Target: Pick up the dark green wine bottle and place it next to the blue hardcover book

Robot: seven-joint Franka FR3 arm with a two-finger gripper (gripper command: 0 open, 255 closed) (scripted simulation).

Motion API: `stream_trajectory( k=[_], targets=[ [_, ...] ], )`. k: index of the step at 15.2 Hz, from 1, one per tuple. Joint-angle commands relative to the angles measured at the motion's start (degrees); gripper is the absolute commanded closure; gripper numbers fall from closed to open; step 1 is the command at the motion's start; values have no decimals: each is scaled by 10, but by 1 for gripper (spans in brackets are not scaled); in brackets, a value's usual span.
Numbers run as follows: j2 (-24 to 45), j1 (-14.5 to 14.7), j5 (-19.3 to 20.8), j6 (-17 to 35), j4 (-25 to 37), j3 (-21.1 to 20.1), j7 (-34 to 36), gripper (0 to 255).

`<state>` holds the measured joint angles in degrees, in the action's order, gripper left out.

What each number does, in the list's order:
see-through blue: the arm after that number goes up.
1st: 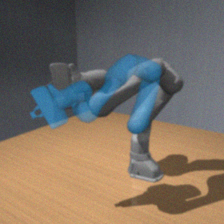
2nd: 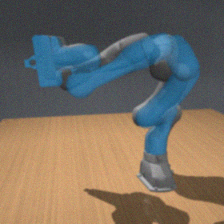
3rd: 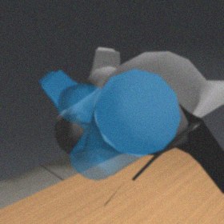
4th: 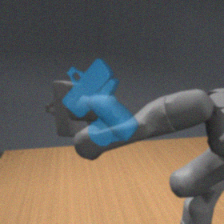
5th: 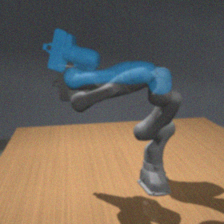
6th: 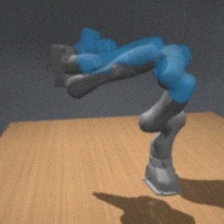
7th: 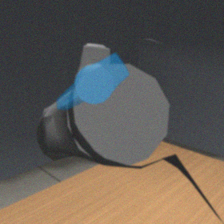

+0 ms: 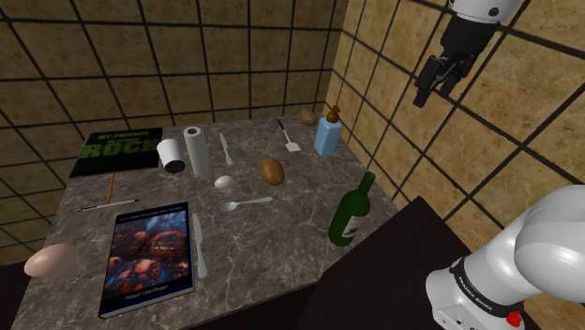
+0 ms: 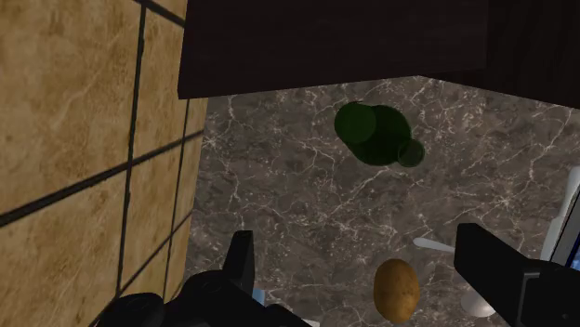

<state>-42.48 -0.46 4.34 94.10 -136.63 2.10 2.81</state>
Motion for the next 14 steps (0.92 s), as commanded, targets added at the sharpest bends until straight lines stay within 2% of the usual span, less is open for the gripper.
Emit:
stream_trajectory(
  k=[1,8,14],
  targets=[
    [0,0,0,0,0,0,0,0],
    [-34,14,-33,136,-148,-34,61,0],
    [-18,35,-67,272,-248,-72,115,0]
  ],
)
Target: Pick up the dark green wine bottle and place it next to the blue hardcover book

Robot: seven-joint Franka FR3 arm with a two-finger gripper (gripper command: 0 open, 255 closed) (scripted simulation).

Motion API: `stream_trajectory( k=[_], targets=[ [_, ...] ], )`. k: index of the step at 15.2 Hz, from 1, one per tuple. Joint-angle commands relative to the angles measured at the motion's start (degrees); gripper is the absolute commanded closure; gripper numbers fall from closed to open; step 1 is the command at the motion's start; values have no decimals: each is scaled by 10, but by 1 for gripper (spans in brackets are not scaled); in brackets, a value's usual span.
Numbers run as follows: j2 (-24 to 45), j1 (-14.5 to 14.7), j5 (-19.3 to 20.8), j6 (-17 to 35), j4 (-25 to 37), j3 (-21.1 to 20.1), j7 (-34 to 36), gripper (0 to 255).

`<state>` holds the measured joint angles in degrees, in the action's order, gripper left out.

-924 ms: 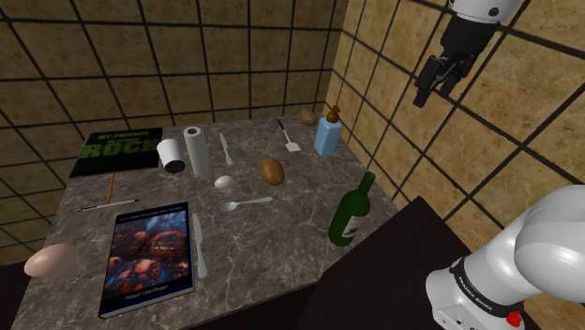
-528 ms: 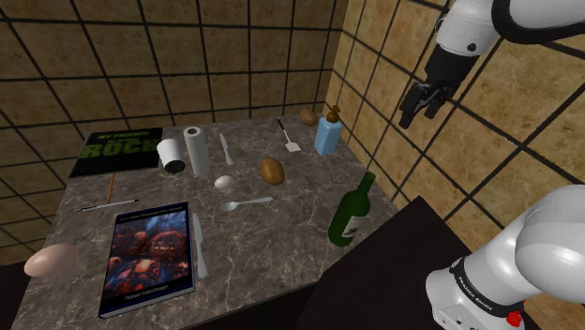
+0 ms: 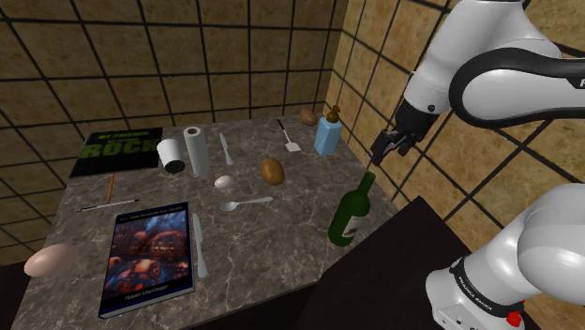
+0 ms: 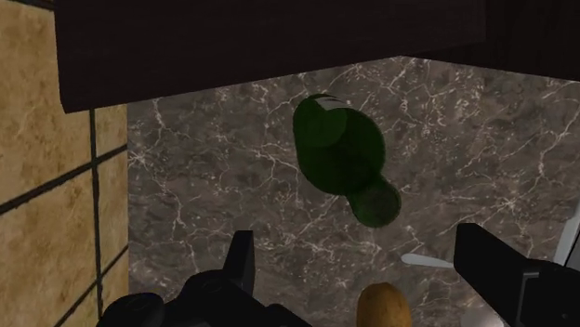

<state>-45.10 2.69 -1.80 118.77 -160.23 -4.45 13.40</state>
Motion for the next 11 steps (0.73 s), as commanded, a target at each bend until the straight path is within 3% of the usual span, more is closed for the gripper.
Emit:
stream_trajectory(
  k=[1,3,11],
  targets=[
    [16,8,-12,51,-26,-14,19,0],
    [39,17,-25,105,-51,-29,38,0],
    [100,16,-29,199,-82,-38,43,0]
  ],
)
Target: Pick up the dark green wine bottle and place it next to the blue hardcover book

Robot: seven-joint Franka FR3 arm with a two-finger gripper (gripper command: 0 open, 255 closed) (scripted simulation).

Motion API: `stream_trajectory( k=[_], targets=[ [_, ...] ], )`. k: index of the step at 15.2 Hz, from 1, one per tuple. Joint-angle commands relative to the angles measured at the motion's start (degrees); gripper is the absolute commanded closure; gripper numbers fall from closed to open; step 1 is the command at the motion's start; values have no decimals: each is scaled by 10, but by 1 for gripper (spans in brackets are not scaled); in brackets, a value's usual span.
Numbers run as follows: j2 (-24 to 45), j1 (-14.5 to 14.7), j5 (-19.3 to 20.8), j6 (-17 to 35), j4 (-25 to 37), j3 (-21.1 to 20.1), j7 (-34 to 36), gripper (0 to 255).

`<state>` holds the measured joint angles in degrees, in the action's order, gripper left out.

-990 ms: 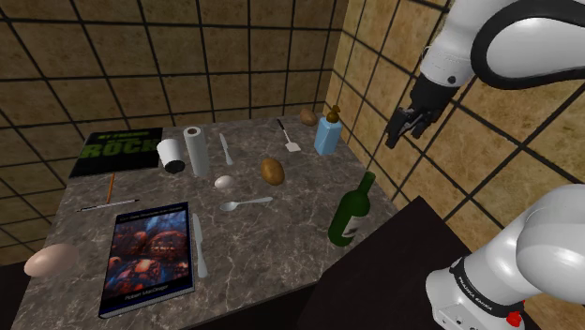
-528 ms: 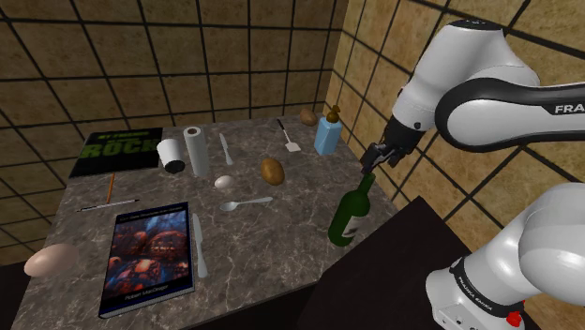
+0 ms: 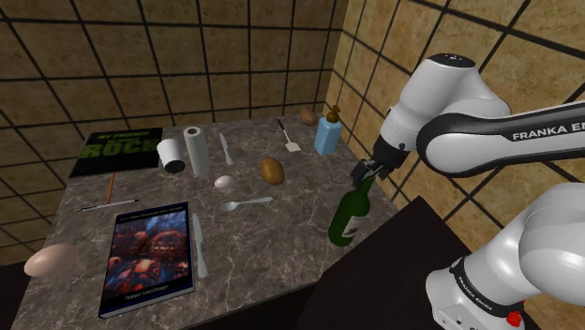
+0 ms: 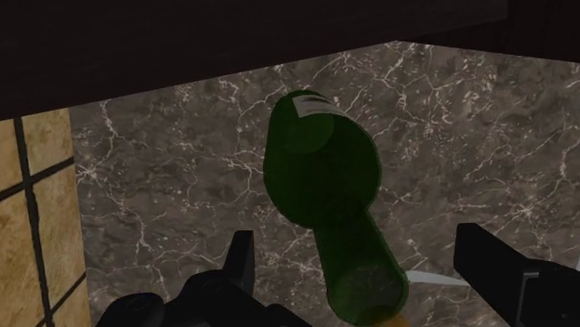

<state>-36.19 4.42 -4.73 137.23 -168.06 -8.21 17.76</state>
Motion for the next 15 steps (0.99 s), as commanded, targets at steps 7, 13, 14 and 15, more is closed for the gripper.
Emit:
stream_trajectory(
  k=[7,13,14,15],
  targets=[
    [16,-1,0,22,-5,-1,0,0],
    [16,-1,0,21,-5,-1,0,255],
    [16,-1,0,21,-5,-1,0,255],
    [16,-1,0,21,-5,-1,0,255]
  ],
)
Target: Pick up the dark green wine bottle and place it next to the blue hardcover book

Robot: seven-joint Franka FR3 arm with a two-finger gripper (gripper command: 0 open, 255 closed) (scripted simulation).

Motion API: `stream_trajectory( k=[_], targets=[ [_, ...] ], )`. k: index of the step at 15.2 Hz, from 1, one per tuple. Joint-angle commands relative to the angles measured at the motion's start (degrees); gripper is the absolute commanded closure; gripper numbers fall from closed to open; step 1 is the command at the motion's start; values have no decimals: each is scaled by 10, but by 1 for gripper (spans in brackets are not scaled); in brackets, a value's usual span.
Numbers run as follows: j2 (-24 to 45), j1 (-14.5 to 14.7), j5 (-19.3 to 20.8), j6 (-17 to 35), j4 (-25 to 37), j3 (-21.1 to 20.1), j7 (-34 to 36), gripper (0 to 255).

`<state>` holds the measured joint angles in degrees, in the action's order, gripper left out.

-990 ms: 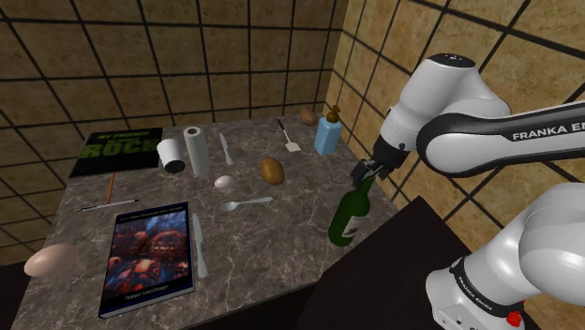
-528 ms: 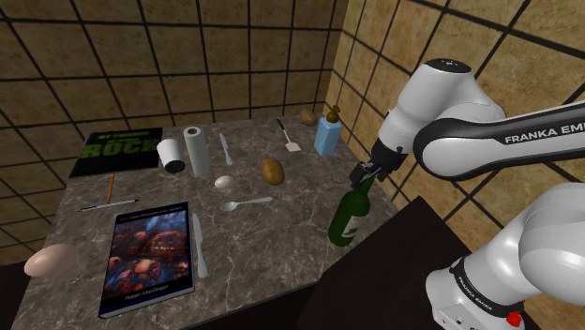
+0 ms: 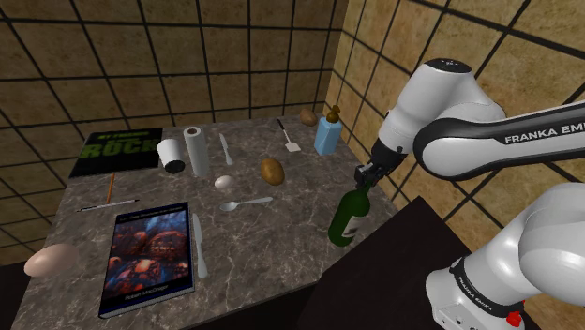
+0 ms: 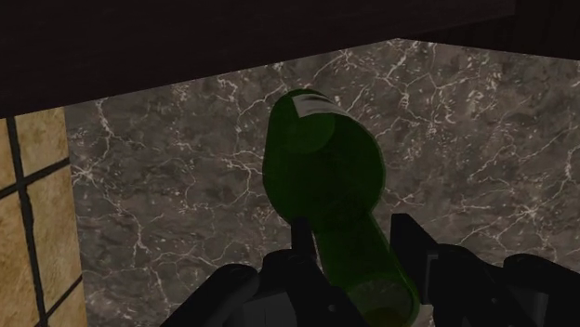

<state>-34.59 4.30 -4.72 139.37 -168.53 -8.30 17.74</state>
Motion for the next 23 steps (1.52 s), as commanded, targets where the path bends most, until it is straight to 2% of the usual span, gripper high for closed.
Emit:
stream_trajectory(
  k=[1,3,13,23],
  targets=[
    [0,0,0,0,0,0,0,255],
    [0,0,0,0,0,0,0,255],
    [-64,0,4,-110,45,8,-2,255],
    [-101,-2,9,-205,104,15,-4,255]
  ],
)
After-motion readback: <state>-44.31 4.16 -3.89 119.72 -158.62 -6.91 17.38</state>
